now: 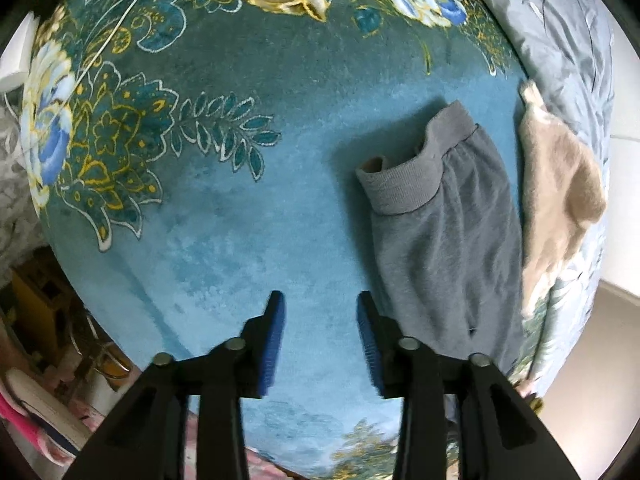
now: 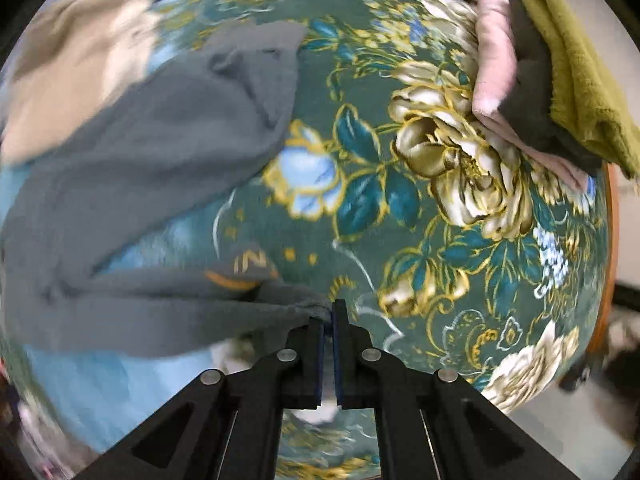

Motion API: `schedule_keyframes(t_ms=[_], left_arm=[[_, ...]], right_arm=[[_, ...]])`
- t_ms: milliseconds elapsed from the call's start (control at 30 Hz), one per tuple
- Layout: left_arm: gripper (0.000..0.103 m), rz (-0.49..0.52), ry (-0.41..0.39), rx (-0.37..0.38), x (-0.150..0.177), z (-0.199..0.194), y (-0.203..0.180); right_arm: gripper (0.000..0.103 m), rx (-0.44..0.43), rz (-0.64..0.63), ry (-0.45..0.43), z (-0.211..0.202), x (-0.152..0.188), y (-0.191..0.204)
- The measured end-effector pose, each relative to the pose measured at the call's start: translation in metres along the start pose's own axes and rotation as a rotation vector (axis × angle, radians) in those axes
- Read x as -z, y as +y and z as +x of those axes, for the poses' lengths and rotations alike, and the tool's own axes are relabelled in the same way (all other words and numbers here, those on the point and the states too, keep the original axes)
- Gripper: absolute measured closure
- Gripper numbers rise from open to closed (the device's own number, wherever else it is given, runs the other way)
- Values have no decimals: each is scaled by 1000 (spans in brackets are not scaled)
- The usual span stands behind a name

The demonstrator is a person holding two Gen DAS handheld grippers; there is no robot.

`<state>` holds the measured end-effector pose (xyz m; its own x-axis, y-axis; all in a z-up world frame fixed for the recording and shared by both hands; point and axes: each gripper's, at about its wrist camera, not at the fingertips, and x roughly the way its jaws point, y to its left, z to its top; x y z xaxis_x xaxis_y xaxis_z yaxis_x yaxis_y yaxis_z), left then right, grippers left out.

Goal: Fold clothes

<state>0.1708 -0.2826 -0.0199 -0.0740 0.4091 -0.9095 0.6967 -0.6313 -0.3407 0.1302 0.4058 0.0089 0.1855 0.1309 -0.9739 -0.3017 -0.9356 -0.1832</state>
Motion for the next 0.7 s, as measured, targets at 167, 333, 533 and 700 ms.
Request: schedule_keyframes(t_ms=[167,333,533,700], left_arm=[[56,-27,14,41,-5,10,-2],[54,-81,35,114,-12,27,-6],[51,-124,52,190,-23,49,-15],[47,-134,55,227,-33,65,-26]], right_arm=[[97,41,-101,-20,-6,2,34],[42,136,-215,-139,-30,21,36],[37,110,-177,-251,-75,56,30],[35,86,-212,-209,-78,74,62]])
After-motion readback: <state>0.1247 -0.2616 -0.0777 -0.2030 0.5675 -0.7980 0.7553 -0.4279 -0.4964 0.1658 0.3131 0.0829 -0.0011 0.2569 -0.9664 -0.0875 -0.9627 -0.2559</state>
